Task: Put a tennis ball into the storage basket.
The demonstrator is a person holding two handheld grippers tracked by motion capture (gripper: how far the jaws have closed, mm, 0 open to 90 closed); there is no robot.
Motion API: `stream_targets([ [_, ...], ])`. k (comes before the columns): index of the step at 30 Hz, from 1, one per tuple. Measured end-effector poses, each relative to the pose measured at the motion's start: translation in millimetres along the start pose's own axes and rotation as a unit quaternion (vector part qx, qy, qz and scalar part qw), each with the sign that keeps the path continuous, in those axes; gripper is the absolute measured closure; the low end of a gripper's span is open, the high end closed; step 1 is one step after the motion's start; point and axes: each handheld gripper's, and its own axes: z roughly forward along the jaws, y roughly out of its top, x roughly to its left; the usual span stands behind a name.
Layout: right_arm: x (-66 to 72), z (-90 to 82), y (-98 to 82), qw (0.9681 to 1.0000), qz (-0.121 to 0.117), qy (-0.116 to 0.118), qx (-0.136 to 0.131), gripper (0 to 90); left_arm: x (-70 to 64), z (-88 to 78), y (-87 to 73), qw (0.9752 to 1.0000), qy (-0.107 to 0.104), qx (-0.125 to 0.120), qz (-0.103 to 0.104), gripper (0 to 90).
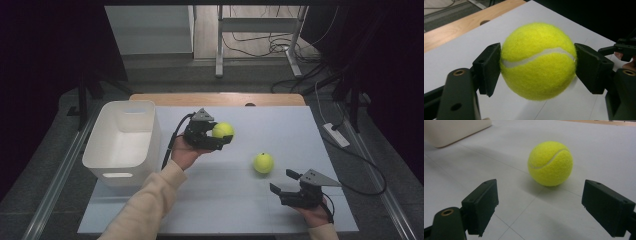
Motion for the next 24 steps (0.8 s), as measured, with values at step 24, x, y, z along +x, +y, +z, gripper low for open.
stream_targets([
  [24,-0.9,-1.2,-0.5,1.0,-0.002,-0.004,0.001,14.2,12.8,-33.5,6.2,0.9989,0.021,-0.04,-0.012,27.0],
])
